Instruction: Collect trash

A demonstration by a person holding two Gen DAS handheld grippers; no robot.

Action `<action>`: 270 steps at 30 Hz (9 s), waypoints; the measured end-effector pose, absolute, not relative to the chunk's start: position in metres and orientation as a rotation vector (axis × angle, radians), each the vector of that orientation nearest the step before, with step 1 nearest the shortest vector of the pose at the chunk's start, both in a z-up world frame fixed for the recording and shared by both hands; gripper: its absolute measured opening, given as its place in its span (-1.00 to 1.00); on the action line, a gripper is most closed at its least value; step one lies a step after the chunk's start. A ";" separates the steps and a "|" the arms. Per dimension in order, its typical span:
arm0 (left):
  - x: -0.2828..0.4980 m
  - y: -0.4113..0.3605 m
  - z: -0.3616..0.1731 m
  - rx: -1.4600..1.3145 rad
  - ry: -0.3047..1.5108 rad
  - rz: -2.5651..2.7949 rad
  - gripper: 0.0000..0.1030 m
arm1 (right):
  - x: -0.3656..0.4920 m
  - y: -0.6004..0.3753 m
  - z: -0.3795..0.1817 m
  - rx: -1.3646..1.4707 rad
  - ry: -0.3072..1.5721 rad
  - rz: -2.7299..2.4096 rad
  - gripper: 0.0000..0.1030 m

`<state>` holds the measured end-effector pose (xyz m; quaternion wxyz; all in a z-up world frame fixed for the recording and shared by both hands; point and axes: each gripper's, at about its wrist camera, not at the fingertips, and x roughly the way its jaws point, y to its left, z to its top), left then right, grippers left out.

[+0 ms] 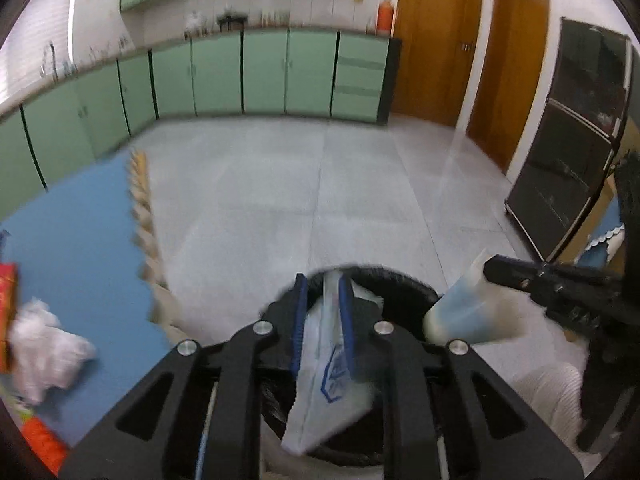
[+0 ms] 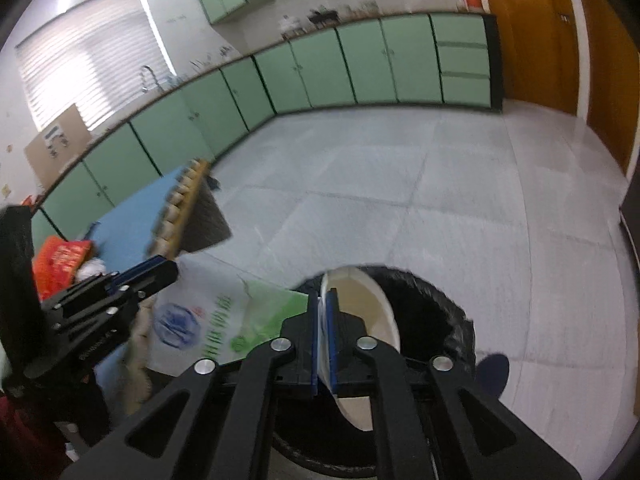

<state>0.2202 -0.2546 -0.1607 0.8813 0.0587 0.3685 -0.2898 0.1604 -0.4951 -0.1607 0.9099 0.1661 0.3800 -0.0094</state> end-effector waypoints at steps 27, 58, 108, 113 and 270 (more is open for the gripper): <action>0.126 -0.070 -0.068 0.043 0.546 -0.296 -0.02 | 0.115 -0.326 -0.061 0.252 0.527 0.217 0.53; 0.110 0.051 -0.100 -0.038 0.584 -0.049 -0.03 | 0.134 -0.212 -0.143 0.137 0.720 0.470 -0.57; 0.233 -0.063 -0.099 0.132 0.614 0.000 0.70 | 0.200 -0.308 -0.092 0.232 0.557 0.279 -0.70; 0.230 -0.063 -0.099 0.138 0.601 0.019 0.57 | 0.203 -0.306 -0.093 0.233 0.568 0.284 -0.70; 0.257 -0.027 -0.052 -0.120 0.594 -0.112 -0.97 | 0.213 -0.289 -0.074 0.205 0.547 0.346 -0.68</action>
